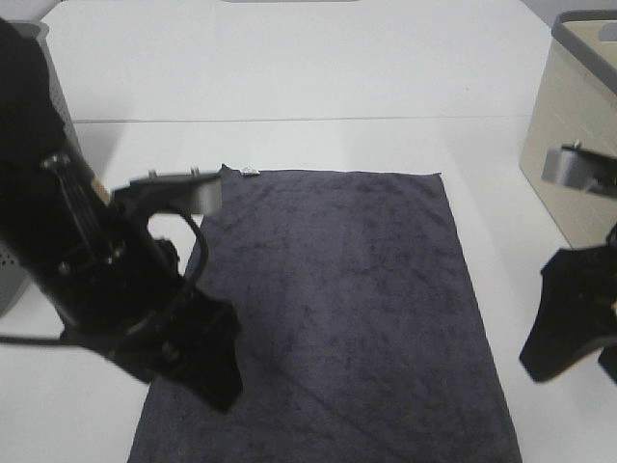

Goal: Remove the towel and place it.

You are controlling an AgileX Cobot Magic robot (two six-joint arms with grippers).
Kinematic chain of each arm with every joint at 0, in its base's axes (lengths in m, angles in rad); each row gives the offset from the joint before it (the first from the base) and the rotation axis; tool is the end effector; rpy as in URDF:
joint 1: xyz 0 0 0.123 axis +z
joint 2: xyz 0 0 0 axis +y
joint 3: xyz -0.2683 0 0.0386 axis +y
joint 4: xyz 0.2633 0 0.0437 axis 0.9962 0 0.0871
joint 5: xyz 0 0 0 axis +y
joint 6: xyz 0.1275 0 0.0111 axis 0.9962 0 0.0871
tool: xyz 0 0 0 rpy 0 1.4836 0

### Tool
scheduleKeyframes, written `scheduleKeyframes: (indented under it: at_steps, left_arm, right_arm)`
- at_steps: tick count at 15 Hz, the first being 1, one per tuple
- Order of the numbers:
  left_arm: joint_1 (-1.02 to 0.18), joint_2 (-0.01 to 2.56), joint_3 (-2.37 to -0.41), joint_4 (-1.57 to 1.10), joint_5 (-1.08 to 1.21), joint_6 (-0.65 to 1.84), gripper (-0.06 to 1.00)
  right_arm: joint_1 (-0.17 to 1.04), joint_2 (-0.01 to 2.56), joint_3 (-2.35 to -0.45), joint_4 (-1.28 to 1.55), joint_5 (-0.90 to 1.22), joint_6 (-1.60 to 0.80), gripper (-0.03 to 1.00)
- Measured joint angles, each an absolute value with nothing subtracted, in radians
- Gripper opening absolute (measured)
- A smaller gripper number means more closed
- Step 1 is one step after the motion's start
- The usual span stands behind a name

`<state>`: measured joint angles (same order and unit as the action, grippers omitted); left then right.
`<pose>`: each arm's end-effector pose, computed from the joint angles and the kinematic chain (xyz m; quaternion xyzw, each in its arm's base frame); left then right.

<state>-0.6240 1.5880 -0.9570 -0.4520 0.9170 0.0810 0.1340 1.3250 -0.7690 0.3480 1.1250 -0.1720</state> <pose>0.2182 -0.2118 0.1521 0.2174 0.9569 -0.1927 0.0020 0.2118 0.0683 0.1690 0.0745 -0.9850 -0.1555 0.0084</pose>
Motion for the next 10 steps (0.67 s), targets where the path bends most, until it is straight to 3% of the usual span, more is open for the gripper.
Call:
scheduleKeyframes:
  at_steps: [5,10]
  left_arm:
    - [-0.389,1.702,-1.241,-0.266,0.943,0.062,0.76]
    - [-0.247,1.913,-1.503,-0.235,0.946,0.062,0.79]
  right_arm:
    - [0.134,1.567,-1.223,0.253,1.16,-0.095,0.76]
    - [0.133,1.882,-1.605,0.16,1.185,-0.085,0.8]
